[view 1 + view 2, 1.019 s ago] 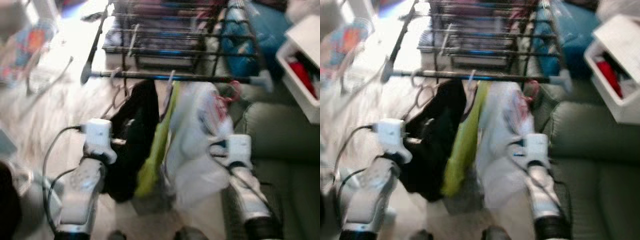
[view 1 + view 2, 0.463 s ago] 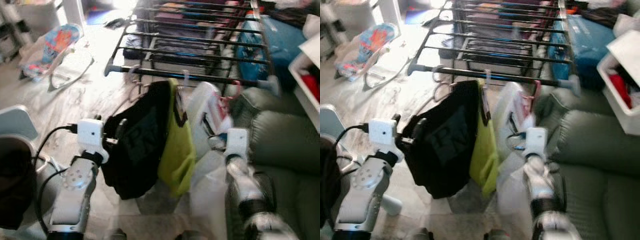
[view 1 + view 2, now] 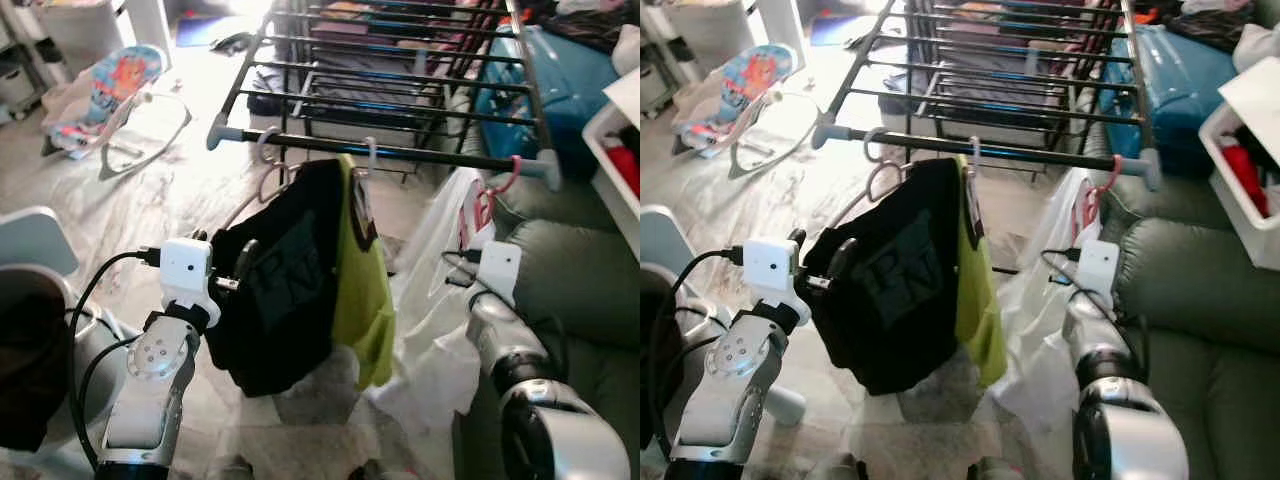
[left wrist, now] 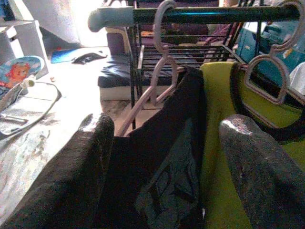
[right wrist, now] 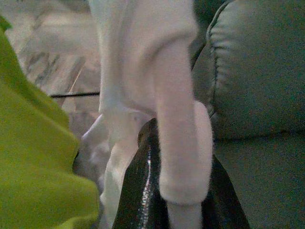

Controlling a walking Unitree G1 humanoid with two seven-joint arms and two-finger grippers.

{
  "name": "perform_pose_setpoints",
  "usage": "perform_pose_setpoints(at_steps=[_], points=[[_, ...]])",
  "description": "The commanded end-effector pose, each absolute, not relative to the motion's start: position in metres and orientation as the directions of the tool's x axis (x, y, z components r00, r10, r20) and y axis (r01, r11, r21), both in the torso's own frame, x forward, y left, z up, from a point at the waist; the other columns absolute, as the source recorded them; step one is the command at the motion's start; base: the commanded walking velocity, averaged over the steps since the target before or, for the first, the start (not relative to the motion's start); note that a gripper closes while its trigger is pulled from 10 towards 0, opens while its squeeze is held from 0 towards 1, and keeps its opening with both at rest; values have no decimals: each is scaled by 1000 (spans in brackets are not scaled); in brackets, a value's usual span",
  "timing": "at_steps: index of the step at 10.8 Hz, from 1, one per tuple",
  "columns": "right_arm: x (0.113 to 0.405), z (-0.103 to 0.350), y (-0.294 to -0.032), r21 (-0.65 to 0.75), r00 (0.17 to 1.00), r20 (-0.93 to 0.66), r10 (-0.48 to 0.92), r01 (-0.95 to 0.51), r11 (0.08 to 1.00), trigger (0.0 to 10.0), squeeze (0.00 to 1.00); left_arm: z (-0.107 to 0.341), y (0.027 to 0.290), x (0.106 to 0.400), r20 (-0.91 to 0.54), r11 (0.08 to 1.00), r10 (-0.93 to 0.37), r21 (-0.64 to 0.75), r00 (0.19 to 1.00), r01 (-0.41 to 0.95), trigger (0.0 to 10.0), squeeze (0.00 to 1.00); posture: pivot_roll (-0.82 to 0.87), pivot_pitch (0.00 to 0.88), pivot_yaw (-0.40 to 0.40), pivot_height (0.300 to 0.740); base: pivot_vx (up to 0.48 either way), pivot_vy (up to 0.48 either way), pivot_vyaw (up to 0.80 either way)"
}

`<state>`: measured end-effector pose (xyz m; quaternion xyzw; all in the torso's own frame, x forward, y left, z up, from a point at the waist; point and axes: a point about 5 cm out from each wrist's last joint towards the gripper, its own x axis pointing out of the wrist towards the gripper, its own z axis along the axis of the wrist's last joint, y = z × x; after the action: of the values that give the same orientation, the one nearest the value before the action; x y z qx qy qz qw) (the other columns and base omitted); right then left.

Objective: Hang hanger

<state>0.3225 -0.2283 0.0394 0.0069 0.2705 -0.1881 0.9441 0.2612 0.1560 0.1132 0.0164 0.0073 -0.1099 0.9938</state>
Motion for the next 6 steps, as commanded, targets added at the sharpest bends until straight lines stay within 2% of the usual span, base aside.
perform_pose_setpoints(at_steps=[1,4,5,6], points=[[309,19,-224,-60,733,-600,-320,357,932,10000,0,112,155,262,-30,975,-221,29,975,222,10000,0,-3,53,-4,740,0,0,0],[300,9,-222,-74,734,-610,-299,323,943,10000,0,112,155,264,-33,972,-230,34,973,231,10000,0,-10,51,4,740,0,0,0],[303,13,-218,-127,784,-555,-279,252,959,10000,0,112,154,265,-31,973,-227,33,973,228,10000,0,-10,52,5,740,0,0,0],[303,13,-217,-141,791,-545,-278,241,960,10000,0,112,154,266,-35,975,-221,32,975,222,10000,0,-12,54,5,740,0,0,0]])
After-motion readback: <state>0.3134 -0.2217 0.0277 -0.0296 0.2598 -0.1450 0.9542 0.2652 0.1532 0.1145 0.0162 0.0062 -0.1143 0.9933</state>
